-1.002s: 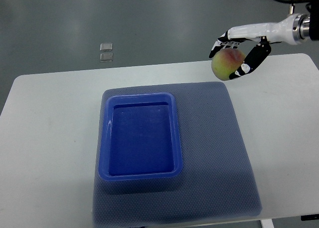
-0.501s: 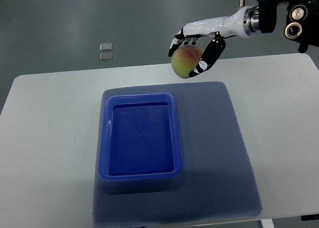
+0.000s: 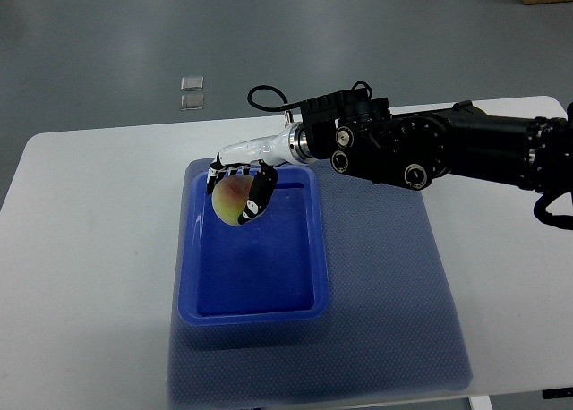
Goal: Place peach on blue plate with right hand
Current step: 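Carry the peach over the blue tray and lower it inside, then open the right hand to release the peach and withdraw upward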
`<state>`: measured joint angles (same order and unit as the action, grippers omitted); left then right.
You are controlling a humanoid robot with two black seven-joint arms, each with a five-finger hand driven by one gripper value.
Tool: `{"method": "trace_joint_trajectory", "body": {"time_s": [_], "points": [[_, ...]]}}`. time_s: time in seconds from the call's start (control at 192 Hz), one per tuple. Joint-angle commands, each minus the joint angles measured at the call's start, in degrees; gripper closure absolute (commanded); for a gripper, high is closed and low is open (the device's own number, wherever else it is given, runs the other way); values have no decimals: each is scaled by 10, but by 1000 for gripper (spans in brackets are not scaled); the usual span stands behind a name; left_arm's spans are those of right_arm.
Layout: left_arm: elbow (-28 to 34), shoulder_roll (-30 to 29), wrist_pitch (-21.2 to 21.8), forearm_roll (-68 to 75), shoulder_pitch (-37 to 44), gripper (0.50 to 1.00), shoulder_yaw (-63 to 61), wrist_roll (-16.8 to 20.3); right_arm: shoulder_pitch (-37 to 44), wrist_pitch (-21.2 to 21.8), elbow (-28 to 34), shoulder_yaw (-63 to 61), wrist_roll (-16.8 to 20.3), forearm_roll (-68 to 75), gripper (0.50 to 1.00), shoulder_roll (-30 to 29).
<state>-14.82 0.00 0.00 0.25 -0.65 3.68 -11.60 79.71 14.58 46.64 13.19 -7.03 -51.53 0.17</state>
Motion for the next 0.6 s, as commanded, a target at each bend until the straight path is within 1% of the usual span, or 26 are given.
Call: {"method": "trace_joint_trajectory", "body": {"time_s": [0.0, 0.308, 0.323, 0.329, 0.334, 0.36, 0.365, 0.37, 0.376, 0.381, 0.386, 0.391, 0.397, 0.402, 0.407, 0.417, 0.423, 0.428, 0.433, 0.438, 0.443, 0.449, 0.454, 0.522, 0.537, 0.595], "points": [[1, 0, 0, 0, 0, 500, -1, 0, -29, -1, -20, 0, 0, -18, 1000, -2], [0, 0, 0, 0, 0, 500, -2, -1, -55, 0, -26, -1, 0, -20, 996, -2], [1, 0, 1, 0, 0, 500, -2, -1, -56, 0, -26, -1, 0, -20, 959, -2], [1, 0, 1, 0, 0, 500, -2, -1, -56, 0, -26, -1, 0, -20, 959, -2], [1, 0, 0, 0, 0, 500, -2, -1, -56, 0, -26, -1, 0, -20, 943, -2], [1, 0, 0, 1, 0, 500, -2, -1, -55, 0, -26, -1, 0, -20, 914, -2], [1, 0, 0, 0, 0, 500, -2, -1, -55, 0, -26, -1, 0, -20, 898, -2], [1, 0, 0, 0, 0, 500, -2, -1, -55, 0, -26, -1, 0, -20, 897, -2], [1, 0, 0, 1, 0, 500, -2, -1, -55, 0, -26, -1, 0, -20, 877, -2], [1, 0, 0, 1, 0, 500, -2, -1, -55, 0, -26, -1, 0, -20, 877, -2], [1, 0, 0, 0, 0, 500, -2, -1, -55, 0, -26, -1, 0, -20, 847, -2], [1, 0, 0, 0, 0, 500, -2, -1, -55, 0, -26, -1, 0, -20, 846, -2], [1, 0, 0, 0, 0, 500, -2, 0, -55, 0, -26, -2, 0, -19, 808, -2], [1, 0, 0, 0, 0, 500, -2, 0, -55, 0, -26, -2, 0, -19, 807, -2], [1, 0, 0, 0, 0, 500, -2, -1, -55, 0, -26, -2, 0, -19, 767, -2], [1, 0, 0, 0, 0, 500, -2, -1, -55, 0, -26, -2, 0, -19, 767, -2], [1, 0, 0, 0, 0, 500, -2, -1, -55, 0, -26, -2, 0, -19, 726, -2], [1, 0, 0, 0, 0, 500, -2, -1, -55, 0, -26, -2, 0, -19, 726, -2], [1, 0, 0, 0, 0, 500, -2, -1, -55, 0, -26, -3, 0, -19, 687, -2], [1, 0, 0, 0, 0, 500, -2, -1, -55, 0, -26, -3, 0, -19, 687, -2], [1, 0, 0, 0, 0, 500, -2, -1, -55, 0, -26, -3, 0, -19, 659, -2], [1, 0, 0, 0, 0, 500, -2, -1, -55, 0, -26, -3, 0, -19, 658, -2], [1, 0, 0, 1, 0, 500, -2, -1, -55, 0, -26, -3, 0, -18, 642, -2], [1, 0, 0, 0, 0, 500, -2, -1, -54, -2, -27, -6, 0, -18, 595, -2], [1, 0, 0, 0, 0, 500, -2, -1, -54, -2, -27, -7, -1, -17, 571, -2], [1, 0, 0, 0, 0, 500, -2, -1, -53, -1, -27, -9, -1, -15, 568, -2]]}}
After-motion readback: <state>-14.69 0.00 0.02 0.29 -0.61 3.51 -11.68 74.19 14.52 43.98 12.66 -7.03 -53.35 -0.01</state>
